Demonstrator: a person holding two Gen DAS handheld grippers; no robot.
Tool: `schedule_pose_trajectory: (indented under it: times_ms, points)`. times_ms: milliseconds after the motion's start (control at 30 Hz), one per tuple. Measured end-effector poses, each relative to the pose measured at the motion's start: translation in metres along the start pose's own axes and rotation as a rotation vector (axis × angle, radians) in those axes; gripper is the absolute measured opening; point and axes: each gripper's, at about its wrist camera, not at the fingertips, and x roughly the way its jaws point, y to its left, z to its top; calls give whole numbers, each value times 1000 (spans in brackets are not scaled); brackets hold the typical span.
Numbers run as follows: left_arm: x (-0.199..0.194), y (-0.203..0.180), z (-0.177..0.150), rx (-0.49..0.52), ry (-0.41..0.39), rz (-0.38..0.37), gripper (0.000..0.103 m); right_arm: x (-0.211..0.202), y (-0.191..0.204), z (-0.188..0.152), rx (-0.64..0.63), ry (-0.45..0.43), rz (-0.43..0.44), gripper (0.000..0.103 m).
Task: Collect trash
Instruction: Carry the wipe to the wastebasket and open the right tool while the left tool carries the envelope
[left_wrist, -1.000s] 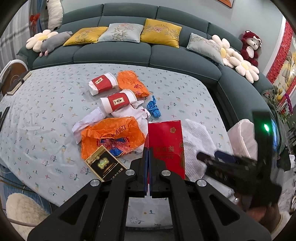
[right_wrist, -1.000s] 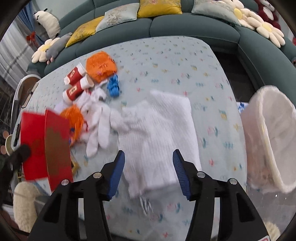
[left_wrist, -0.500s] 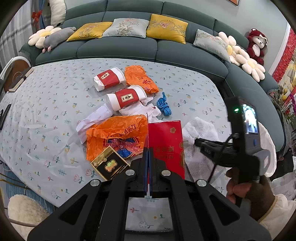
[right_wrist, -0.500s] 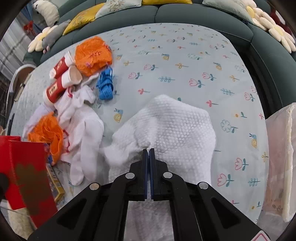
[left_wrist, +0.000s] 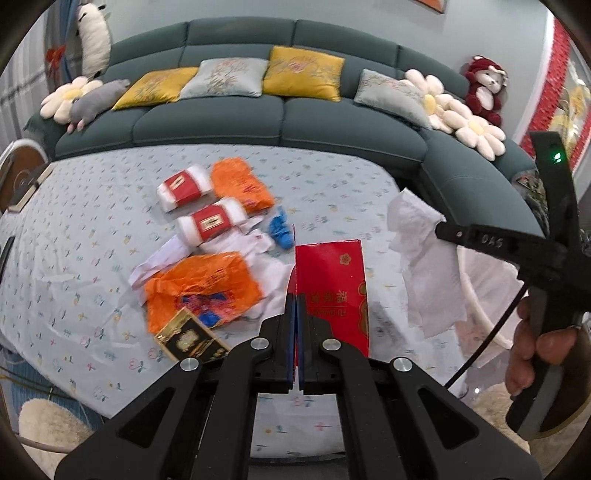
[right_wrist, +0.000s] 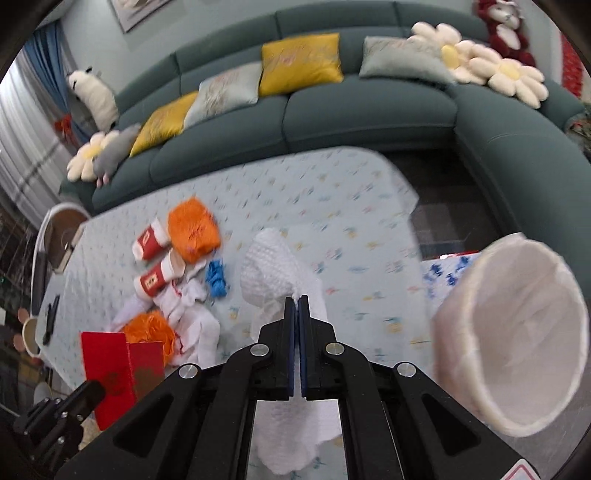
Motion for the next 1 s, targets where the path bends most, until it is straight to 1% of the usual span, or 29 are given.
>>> schedule_pose_trajectory:
  times_ms: [133, 233, 467, 767, 1000]
  points:
    - [-7, -32, 5, 54, -24, -36, 0, -24, -23, 2, 22, -40, -22, 2]
    - [-10, -60, 9, 97, -37, -66, 0, -41, -42, -1, 31, -61, -59, 2]
    - [-2, -123, 13, 187, -34, -131, 0, -71, -91, -15, 58, -90, -141, 2]
    - [21, -194, 12, 289, -7, -190, 0, -81, -154, -37, 149, -84, -195, 2]
    - [43, -236, 13, 345, 19, -219, 0, -79, -187, -44, 198, -82, -218, 2]
